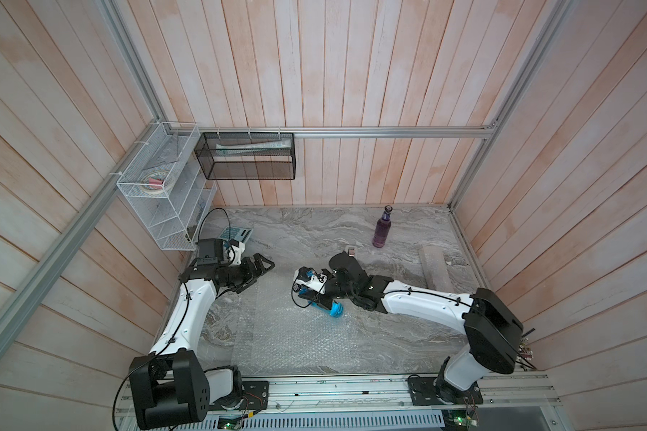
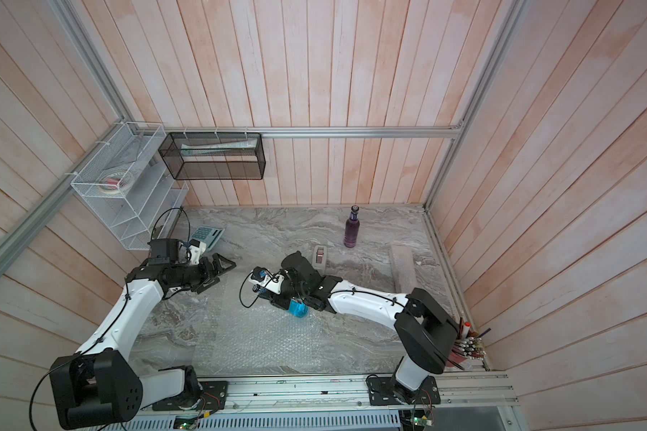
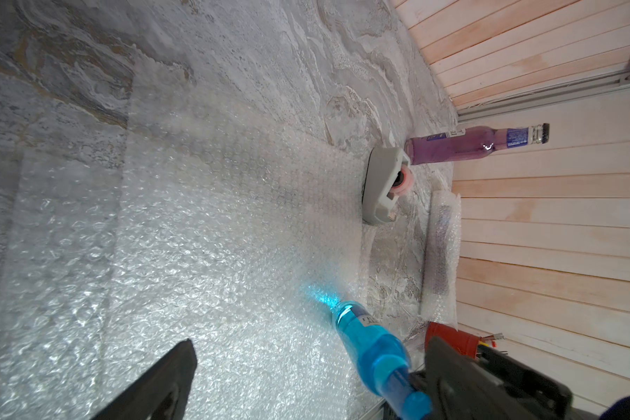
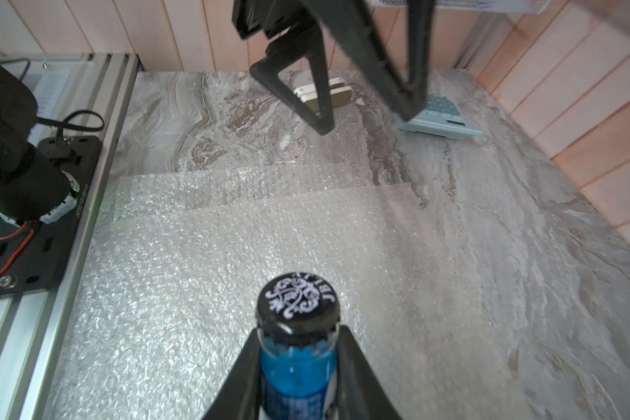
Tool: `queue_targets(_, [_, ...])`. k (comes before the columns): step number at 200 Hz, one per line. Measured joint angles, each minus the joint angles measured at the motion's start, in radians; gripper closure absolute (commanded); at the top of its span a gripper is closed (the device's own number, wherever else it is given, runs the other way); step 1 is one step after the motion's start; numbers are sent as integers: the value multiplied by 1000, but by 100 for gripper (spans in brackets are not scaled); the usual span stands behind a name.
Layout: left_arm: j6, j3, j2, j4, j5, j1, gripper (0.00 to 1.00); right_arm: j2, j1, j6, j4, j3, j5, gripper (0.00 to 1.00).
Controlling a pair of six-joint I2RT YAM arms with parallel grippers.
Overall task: Wrap wine bottles in bubble wrap
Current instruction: Place the wine bottle on the bubble wrap.
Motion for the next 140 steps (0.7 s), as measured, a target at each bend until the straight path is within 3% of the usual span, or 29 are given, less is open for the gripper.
queue_targets(54, [39,26,36,-45,-33,2,0,252,96,-96,-102,214,41,76])
queue_targets(104, [60,28,82,-56,-42,2,0,396,123,-119,-178,344,37,74])
queue_targets(120, [66,28,95,-58,-42,2,0,417,123,-118,-180,356,29,69])
queue_targets(140, [71,28,107,-60,-42,2,0,439,122,-106,-191,375,24,56])
